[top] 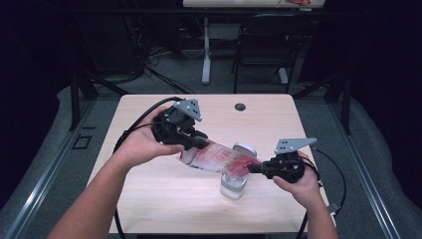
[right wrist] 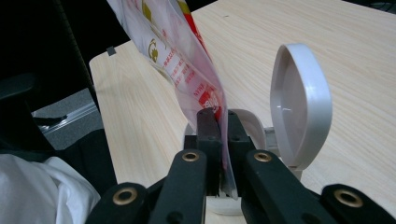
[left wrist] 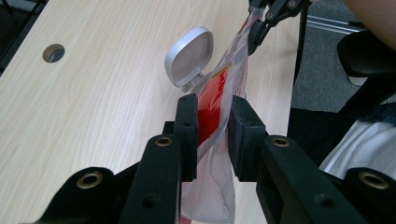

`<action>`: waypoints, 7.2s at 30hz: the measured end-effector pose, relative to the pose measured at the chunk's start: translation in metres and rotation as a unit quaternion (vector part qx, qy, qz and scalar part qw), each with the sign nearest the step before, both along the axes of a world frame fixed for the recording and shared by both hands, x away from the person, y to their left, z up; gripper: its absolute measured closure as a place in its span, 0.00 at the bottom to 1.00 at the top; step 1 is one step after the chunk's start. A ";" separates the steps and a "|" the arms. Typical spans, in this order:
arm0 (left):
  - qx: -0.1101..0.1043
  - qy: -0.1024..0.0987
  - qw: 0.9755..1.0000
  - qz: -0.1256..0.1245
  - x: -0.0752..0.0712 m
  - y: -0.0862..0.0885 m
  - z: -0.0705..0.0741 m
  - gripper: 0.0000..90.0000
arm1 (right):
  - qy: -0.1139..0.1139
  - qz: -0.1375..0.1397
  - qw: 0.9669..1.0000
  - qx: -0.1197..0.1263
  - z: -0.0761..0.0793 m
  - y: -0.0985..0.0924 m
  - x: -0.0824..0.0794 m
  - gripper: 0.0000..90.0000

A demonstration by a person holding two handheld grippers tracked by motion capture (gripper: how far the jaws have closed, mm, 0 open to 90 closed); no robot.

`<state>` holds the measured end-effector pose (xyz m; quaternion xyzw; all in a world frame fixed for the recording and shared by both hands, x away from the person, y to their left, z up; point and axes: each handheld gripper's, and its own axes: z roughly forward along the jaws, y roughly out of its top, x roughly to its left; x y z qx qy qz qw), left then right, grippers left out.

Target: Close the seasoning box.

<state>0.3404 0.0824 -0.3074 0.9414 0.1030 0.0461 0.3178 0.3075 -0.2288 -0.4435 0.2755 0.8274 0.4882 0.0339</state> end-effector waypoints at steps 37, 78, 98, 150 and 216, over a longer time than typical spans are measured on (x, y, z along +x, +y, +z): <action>0.004 -0.008 1.000 0.002 -0.001 -0.003 0.004 0.84 | 0.007 0.002 1.000 -0.001 -0.002 0.002 0.001 0.99; 0.001 -0.012 1.000 0.007 -0.002 0.005 0.004 0.84 | 0.002 0.001 1.000 0.001 -0.002 0.010 0.001 0.99; -0.005 -0.006 1.000 0.010 -0.001 0.010 -0.005 0.83 | -0.009 -0.016 1.000 0.008 0.000 0.007 0.000 0.98; -0.042 0.022 0.998 0.039 0.000 0.053 -0.040 0.83 | -0.017 -0.003 1.000 0.023 -0.017 0.018 0.005 0.92; -0.067 0.037 0.994 0.077 -0.004 0.096 -0.100 0.80 | -0.024 0.021 0.999 0.034 -0.016 0.034 0.007 1.00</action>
